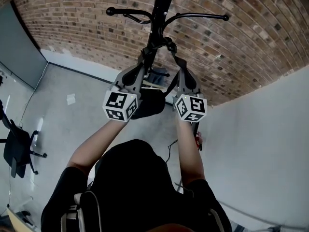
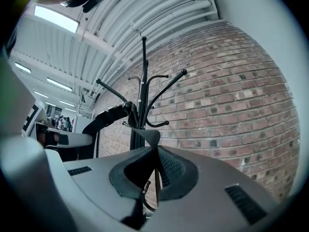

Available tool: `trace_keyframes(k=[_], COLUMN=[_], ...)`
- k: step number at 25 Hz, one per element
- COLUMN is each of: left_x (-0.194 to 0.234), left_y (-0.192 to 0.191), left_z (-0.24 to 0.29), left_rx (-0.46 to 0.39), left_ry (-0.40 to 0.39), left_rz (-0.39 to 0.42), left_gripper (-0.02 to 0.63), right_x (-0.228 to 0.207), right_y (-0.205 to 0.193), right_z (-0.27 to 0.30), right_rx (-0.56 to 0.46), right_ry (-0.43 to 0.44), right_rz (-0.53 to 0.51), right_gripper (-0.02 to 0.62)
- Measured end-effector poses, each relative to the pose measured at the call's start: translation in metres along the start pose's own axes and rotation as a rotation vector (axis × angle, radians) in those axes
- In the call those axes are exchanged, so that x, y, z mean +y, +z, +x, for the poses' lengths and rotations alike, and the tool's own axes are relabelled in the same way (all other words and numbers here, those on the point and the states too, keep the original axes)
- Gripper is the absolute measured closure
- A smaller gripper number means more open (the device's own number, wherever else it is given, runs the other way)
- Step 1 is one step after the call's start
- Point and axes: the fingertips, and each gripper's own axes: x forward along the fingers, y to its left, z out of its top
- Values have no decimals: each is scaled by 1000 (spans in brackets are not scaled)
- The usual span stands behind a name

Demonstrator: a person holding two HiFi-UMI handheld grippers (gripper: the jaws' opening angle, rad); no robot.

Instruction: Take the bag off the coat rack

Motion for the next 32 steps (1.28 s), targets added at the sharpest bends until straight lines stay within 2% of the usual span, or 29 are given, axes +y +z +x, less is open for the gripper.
trace_keyframes(k=[5, 11, 16, 32], left_x=[-4, -17, -21, -21], left_y=[24, 38, 52, 83], left_z=[-7, -16, -22, -41], left_rx=[-35, -59, -76, -147], left_ry=[-13, -36, -43, -34], left_rz=[34, 36, 39, 19], left_gripper=[582, 582, 581, 581], right_x=[-8, -14, -8, 16], right_y=[25, 40, 59, 94], right_z=[-15, -42, -59, -88], right_rx=[-62, -104, -135, -195], right_ry=[-30, -70, -58, -31], right_rz=[44, 86, 133, 137], right_gripper=[574, 574, 574, 574])
